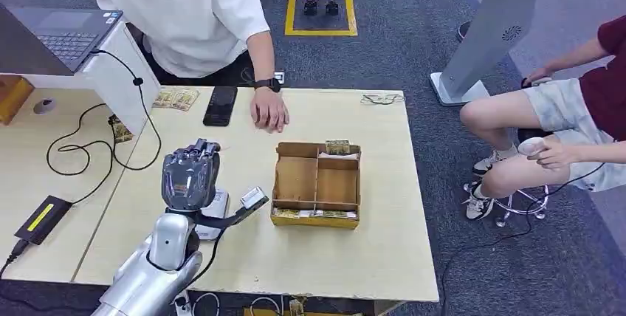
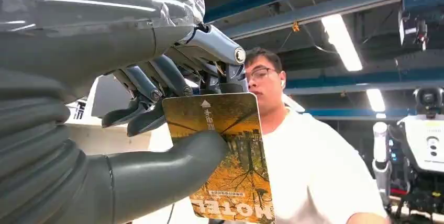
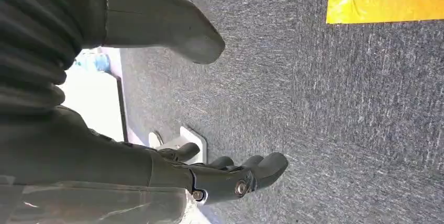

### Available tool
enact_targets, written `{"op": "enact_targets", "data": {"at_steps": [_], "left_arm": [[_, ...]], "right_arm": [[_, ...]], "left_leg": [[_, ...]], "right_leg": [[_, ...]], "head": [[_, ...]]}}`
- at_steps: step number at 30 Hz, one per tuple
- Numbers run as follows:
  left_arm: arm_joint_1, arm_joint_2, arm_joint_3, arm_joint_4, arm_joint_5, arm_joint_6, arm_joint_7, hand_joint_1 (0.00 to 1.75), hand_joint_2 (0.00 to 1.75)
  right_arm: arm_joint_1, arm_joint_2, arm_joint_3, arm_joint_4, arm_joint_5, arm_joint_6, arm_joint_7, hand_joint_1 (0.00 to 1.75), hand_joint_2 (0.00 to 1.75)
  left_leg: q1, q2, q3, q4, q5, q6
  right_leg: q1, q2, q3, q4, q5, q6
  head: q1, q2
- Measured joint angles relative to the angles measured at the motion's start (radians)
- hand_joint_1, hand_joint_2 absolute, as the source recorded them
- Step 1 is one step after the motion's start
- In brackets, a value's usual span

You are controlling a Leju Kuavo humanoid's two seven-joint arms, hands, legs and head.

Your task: Pass the card to the sensor for recognition and then transmit it.

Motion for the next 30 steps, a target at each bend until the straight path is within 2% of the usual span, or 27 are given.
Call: {"op": "enact_targets", "data": {"at_steps": [6,9,16,17,19,21,26,30], "left_arm": [[0.011,0.021,-0.010,0.019,0.000,-0.003,0.088,1.75,1.75],[0.017,0.023,-0.022,0.046,0.000,-0.013,0.093,1.75,1.75],[0.052,0.019,-0.023,0.086,0.000,-0.024,0.045,1.75,1.75],[0.058,0.016,-0.023,0.087,0.000,-0.024,0.021,1.75,1.75],[0.085,-0.004,-0.003,0.080,0.000,-0.026,-0.077,1.75,1.75],[0.114,-0.023,0.019,0.064,0.000,-0.032,-0.136,1.75,1.75],[0.146,-0.051,0.041,0.029,0.000,-0.047,-0.153,1.75,1.75],[0.159,-0.056,0.041,0.011,0.000,-0.067,-0.137,1.75,1.75]], "right_arm": [[-0.002,0.000,-0.009,0.000,0.000,0.001,0.002,0.00,1.75],[-0.003,0.000,-0.016,-0.003,0.000,0.005,0.007,0.00,1.75],[-0.003,0.004,-0.024,-0.016,0.000,0.015,0.013,0.00,1.75],[-0.003,0.005,-0.025,-0.018,0.000,0.017,0.013,0.00,1.75],[-0.003,0.013,-0.032,-0.035,0.000,0.026,0.014,0.00,1.75],[-0.003,0.023,-0.040,-0.049,0.000,0.033,0.017,0.00,1.75],[-0.003,0.040,-0.050,-0.076,0.000,0.037,0.020,0.00,1.75],[-0.003,0.048,-0.059,-0.093,0.000,0.043,0.019,0.00,1.75]], "left_leg": [[0.000,0.000,0.000,0.000,0.000,0.000],[0.000,0.000,0.000,0.000,0.000,0.000],[0.000,0.000,0.000,0.000,0.000,0.000],[0.000,0.000,0.000,0.000,0.000,0.000],[0.000,0.000,0.000,0.000,0.000,0.000],[0.000,0.000,0.000,0.000,0.000,0.000],[0.000,0.000,0.000,0.000,0.000,0.000],[0.000,0.000,0.000,0.000,0.000,0.000]], "right_leg": [[0.000,0.000,0.000,0.000,0.000,0.000],[0.000,0.000,0.000,0.000,0.000,0.000],[0.000,0.000,-0.001,0.000,0.000,0.000],[0.000,0.000,0.000,0.000,0.000,0.000],[0.000,0.000,0.000,0.000,0.000,0.000],[0.000,0.000,0.000,0.000,0.000,0.000],[0.000,0.000,0.000,0.000,0.000,0.000],[0.000,0.000,0.000,0.000,0.000,0.000]], "head": [[0.000,0.000],[0.000,0.000],[0.000,0.000],[0.000,0.000],[0.000,0.000],[0.001,0.000],[0.000,0.000],[0.000,0.000]]}}
